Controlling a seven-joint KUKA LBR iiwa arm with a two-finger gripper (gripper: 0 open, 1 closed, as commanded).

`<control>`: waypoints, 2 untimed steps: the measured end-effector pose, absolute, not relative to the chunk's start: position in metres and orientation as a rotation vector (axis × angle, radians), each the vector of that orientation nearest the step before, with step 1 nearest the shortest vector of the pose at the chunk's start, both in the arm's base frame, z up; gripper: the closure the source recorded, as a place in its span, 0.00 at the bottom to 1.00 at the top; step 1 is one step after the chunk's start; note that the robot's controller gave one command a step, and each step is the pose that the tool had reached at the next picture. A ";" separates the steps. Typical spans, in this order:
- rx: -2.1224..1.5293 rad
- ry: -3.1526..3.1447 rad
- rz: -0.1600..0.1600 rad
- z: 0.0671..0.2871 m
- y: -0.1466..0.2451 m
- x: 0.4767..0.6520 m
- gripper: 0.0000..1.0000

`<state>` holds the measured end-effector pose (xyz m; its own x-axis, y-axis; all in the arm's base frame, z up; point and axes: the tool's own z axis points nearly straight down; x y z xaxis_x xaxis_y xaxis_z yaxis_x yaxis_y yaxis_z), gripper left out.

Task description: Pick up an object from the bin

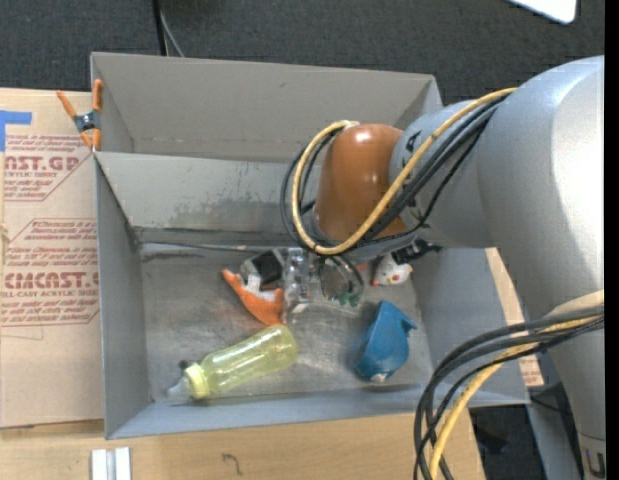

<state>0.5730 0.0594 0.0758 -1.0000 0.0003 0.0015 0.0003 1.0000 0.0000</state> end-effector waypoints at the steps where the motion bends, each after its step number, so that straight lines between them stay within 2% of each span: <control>1: -0.001 -3.140 0.000 0.076 0.059 0.573 1.00; 2: -0.060 -3.151 -0.002 0.229 0.031 0.575 1.00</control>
Offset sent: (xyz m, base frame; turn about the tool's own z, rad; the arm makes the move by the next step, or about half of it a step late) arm 0.0006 -0.0290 0.1481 0.0379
